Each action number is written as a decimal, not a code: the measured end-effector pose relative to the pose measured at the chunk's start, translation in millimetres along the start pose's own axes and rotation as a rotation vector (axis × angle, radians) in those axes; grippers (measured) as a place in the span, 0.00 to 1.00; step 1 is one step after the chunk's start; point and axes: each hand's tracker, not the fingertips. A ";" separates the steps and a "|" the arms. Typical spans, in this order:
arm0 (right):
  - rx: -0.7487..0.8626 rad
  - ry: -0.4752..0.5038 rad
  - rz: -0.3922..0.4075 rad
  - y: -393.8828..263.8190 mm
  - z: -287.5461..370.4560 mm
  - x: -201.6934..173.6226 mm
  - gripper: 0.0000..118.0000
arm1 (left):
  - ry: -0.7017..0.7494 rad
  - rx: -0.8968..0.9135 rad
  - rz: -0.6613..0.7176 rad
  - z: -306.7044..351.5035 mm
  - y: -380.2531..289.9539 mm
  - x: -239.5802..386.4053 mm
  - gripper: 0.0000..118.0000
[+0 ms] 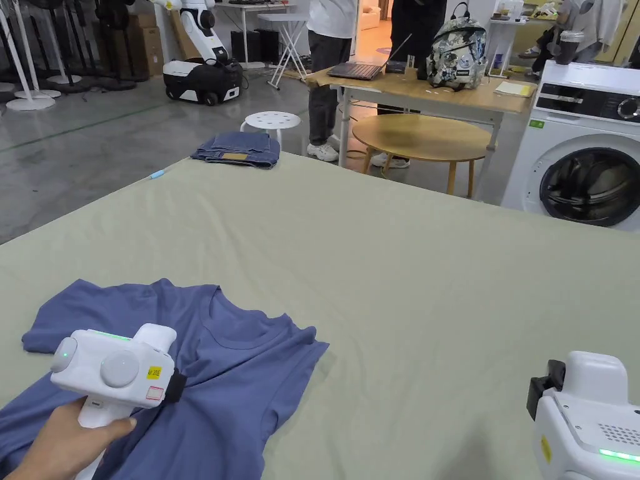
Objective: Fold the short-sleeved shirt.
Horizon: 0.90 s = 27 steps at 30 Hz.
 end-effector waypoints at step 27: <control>0.115 -0.094 -0.099 30.8 45.0 69.8 0.00 | -0.203 0.607 -0.179 211.0 125.6 144.3 0.02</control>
